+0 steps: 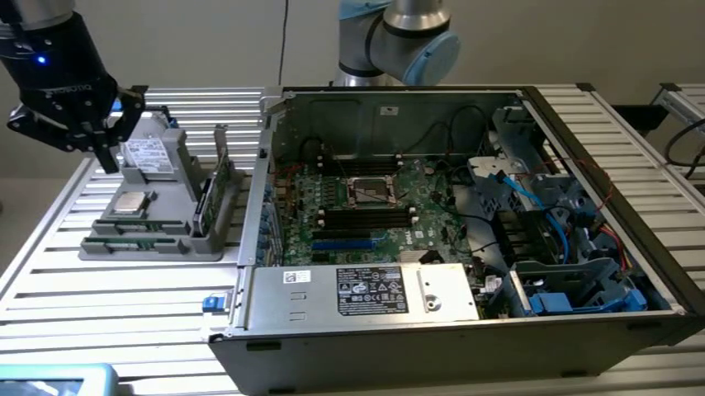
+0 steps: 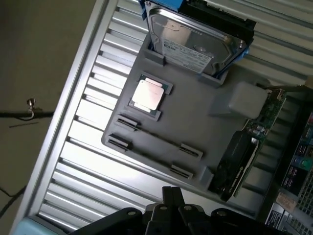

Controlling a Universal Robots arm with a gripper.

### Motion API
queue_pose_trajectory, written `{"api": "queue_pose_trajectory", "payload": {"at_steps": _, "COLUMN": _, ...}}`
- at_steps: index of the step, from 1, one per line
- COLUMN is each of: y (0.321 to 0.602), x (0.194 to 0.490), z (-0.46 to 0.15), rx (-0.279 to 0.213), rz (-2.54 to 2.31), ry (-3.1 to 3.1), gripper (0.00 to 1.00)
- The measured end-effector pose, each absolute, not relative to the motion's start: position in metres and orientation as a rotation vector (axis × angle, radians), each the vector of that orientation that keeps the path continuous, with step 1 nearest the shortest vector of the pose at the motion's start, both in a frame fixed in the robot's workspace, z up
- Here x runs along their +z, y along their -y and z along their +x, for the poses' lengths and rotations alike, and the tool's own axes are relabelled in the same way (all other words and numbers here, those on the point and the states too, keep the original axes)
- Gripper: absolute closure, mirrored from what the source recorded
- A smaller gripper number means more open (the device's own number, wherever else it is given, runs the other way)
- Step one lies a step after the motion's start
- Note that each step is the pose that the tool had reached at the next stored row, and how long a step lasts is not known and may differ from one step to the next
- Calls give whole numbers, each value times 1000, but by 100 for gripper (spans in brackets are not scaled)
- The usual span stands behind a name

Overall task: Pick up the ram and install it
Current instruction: 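Pick up the ram and move it above insertion slot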

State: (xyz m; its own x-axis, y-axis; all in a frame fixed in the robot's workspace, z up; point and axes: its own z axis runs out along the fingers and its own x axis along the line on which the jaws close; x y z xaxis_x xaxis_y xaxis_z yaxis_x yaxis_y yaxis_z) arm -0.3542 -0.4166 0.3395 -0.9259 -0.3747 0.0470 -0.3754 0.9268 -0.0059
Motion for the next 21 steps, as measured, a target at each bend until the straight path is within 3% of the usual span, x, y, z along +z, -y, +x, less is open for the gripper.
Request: {"api": "queue_pose_trajectory", "payload": {"at_steps": 21, "y": 417, "x": 338, "z": -354, "rx": 7, "rz": 1170, "ry": 2898, "gripper": 89}}
